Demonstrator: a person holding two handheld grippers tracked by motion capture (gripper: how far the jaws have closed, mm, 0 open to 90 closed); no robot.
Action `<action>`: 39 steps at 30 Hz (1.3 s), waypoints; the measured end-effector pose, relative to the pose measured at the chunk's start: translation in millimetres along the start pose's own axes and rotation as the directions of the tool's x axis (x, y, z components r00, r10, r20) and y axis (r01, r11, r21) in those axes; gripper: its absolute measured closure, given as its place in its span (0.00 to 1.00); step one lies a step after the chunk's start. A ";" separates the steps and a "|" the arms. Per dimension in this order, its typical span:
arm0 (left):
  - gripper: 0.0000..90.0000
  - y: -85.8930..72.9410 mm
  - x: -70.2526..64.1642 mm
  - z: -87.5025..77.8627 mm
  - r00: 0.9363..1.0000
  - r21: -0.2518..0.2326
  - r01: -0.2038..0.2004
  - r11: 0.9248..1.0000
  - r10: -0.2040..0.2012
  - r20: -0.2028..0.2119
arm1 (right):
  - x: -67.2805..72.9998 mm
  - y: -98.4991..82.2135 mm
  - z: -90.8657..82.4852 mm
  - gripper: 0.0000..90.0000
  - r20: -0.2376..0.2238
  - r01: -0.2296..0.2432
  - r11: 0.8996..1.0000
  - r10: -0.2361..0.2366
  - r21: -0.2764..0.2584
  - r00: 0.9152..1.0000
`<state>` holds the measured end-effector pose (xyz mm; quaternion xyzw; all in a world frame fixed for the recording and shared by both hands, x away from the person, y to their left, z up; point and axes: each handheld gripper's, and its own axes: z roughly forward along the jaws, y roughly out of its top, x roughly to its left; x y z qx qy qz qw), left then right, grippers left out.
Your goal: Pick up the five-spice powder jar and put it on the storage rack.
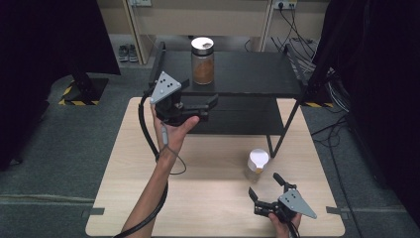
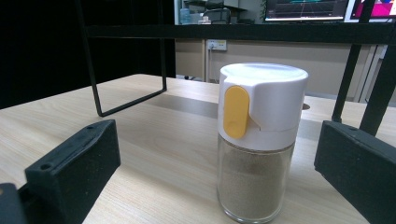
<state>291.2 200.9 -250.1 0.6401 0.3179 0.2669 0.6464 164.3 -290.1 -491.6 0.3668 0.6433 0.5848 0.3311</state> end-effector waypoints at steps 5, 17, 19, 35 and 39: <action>0.02 -15.9 -6.7 -10.3 1.000 -0.014 -0.010 1.000 0.010 0.009 | -0.1 0.0 0.0 0.01 0.000 0.001 1.000 -0.001 -0.001 1.000; 0.01 -64.7 -14.0 -23.6 1.000 -0.034 0.003 0.999 -0.002 0.027 | 0.4 0.2 0.3 0.01 -0.001 0.001 1.000 -0.001 0.002 1.000; 0.01 -72.6 -14.5 -26.7 1.000 -0.036 0.010 0.999 -0.009 0.029 | 0.2 0.1 0.2 0.01 0.000 0.002 1.000 -0.002 0.001 1.000; 0.01 -149.2 -17.0 -52.6 0.999 -0.038 0.046 0.998 -0.046 0.004 | 0.2 0.2 0.0 0.01 0.000 0.002 1.000 -0.002 0.001 1.000; 0.00 -166.0 -17.9 -57.2 0.999 -0.037 0.043 0.998 -0.044 -0.008 | 0.7 0.4 0.0 0.01 -0.001 0.002 1.000 -0.002 0.002 1.000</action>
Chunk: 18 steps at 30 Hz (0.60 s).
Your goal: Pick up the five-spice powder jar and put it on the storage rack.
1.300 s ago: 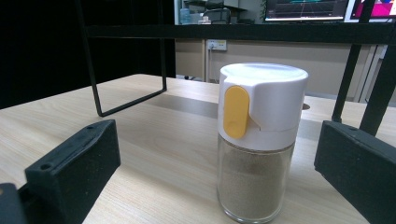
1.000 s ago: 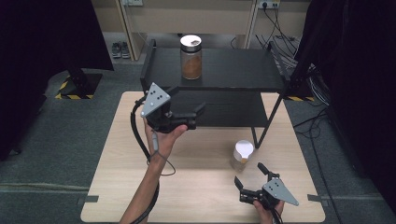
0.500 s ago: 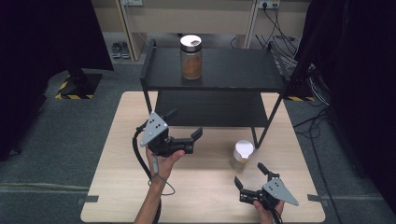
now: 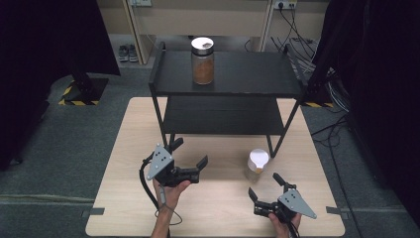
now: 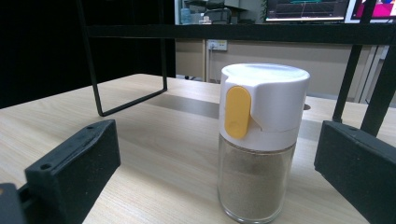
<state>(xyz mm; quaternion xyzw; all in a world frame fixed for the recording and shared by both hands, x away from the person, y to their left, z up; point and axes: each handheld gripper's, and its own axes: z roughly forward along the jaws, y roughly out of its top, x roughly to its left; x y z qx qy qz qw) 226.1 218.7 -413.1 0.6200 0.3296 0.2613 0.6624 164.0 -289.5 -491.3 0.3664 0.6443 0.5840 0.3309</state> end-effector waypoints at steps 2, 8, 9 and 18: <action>0.00 -7.5 0.3 -2.6 1.000 -0.002 -0.001 1.000 0.001 -0.001 | 0.0 -0.1 0.0 0.01 0.000 0.000 1.000 0.000 0.000 1.000; 0.00 -31.8 -1.2 -9.2 1.000 0.001 -0.006 1.000 0.006 -0.007 | -0.1 -0.1 -0.3 0.01 0.001 0.002 1.000 -0.002 -0.002 1.000; 0.00 -36.2 -0.9 -10.4 1.000 0.002 0.000 1.000 0.000 -0.005 | -0.2 -0.1 -0.3 0.01 0.001 0.001 1.000 -0.001 -0.002 1.000; 0.00 -66.3 -0.5 -22.1 1.000 0.029 0.022 0.999 -0.022 -0.004 | 0.0 -0.1 -0.1 0.01 0.000 0.000 1.000 0.000 0.000 1.000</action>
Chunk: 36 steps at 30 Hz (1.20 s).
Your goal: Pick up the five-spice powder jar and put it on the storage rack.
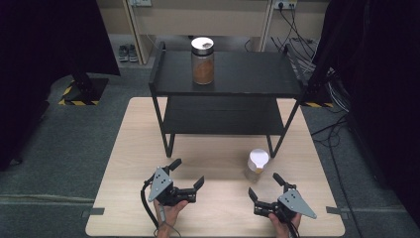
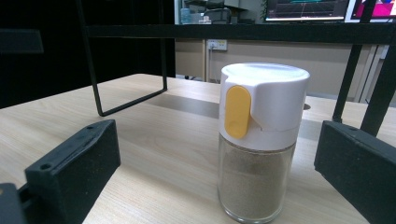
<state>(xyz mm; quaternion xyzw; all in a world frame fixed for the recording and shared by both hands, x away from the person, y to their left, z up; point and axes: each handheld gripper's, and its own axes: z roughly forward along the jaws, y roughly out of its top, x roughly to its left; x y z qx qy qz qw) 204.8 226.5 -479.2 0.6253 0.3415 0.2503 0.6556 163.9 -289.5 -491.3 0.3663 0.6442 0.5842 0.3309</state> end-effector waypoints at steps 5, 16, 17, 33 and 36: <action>0.00 -13.1 -0.2 -6.5 1.000 0.003 0.015 1.000 -0.015 -0.010 | 0.2 -0.1 -0.1 0.01 0.000 0.004 1.000 -0.004 -0.002 1.000; 0.00 -38.9 -3.2 -17.6 0.999 0.037 0.031 0.999 -0.030 -0.031 | 0.6 0.0 0.3 0.01 -0.001 0.001 1.000 -0.001 0.001 1.000; 0.00 -40.6 -3.6 -18.1 0.999 0.039 0.036 0.999 -0.035 -0.035 | 0.6 0.0 0.3 0.01 -0.001 0.000 1.000 0.000 0.002 1.000; 0.00 -51.4 -3.8 -24.5 0.999 0.023 0.033 0.999 -0.033 -0.030 | 0.5 -0.2 0.0 0.01 -0.003 0.003 1.000 -0.003 -0.001 1.000; 0.00 -51.1 -4.9 -24.2 0.999 0.024 0.031 0.999 -0.030 -0.033 | 0.6 -0.1 -0.2 0.01 -0.002 0.003 1.000 -0.003 -0.002 1.000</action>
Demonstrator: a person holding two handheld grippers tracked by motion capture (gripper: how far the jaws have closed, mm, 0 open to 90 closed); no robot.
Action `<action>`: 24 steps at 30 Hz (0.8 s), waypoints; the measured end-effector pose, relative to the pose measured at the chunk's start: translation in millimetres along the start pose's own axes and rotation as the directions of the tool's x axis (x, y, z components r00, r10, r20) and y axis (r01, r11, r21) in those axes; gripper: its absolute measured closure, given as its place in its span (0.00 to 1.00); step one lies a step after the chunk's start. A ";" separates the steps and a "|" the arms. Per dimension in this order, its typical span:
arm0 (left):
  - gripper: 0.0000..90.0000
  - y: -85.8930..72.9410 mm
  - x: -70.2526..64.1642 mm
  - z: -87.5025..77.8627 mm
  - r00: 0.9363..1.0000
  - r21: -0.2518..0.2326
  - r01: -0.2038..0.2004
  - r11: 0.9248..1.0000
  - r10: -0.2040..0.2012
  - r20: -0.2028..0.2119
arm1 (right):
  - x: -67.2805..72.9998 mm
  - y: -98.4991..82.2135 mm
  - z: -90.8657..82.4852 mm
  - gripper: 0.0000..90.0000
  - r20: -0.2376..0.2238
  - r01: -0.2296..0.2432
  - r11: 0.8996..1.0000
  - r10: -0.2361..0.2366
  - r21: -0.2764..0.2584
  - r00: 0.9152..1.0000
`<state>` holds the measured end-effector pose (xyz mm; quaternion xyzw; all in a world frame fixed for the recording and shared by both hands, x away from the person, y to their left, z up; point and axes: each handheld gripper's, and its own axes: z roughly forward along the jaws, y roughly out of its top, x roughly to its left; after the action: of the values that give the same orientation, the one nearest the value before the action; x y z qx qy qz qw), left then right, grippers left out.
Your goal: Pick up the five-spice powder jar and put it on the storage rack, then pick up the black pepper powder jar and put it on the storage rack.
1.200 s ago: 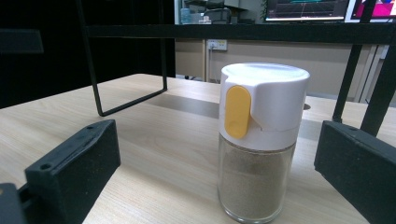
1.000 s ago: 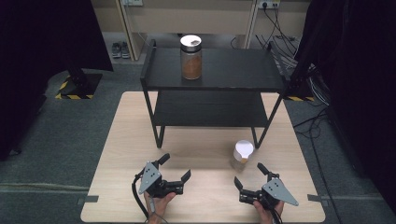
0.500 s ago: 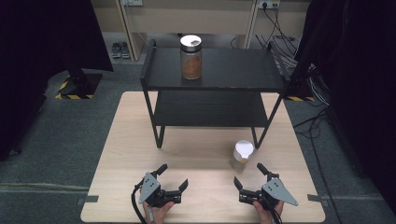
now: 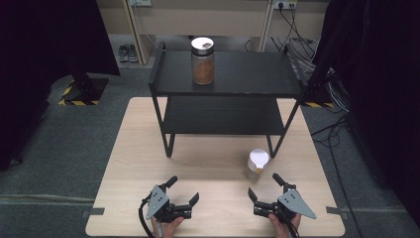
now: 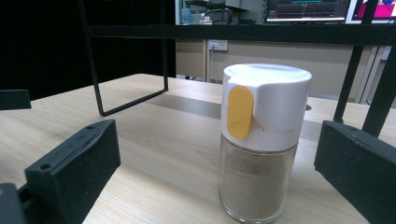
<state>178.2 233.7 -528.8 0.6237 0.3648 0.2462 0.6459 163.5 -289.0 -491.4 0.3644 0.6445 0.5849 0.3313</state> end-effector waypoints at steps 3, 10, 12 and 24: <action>0.00 -0.2 -0.6 -0.1 1.000 -0.001 -0.002 1.000 0.002 -0.002 | 0.0 0.1 -0.3 0.01 0.002 0.000 1.000 0.000 -0.001 1.000; 0.00 -0.3 -1.2 -0.1 1.000 -0.001 -0.004 1.000 0.004 -0.004 | -0.3 0.1 -0.4 0.01 0.002 0.000 1.000 0.000 -0.002 1.000; 0.00 -0.3 -1.4 -0.2 1.000 -0.001 -0.008 1.000 0.008 -0.004 | -0.4 0.0 -0.5 0.01 0.002 0.000 1.000 0.000 -0.001 1.000; 0.00 -0.3 -1.8 -0.1 1.000 -0.001 -0.013 1.000 0.013 -0.004 | 0.4 0.0 0.0 0.01 0.003 0.004 1.000 -0.004 0.000 1.000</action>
<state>176.9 232.3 -528.9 0.6252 0.3620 0.2521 0.6439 163.3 -288.6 -491.4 0.3640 0.6447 0.5838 0.3332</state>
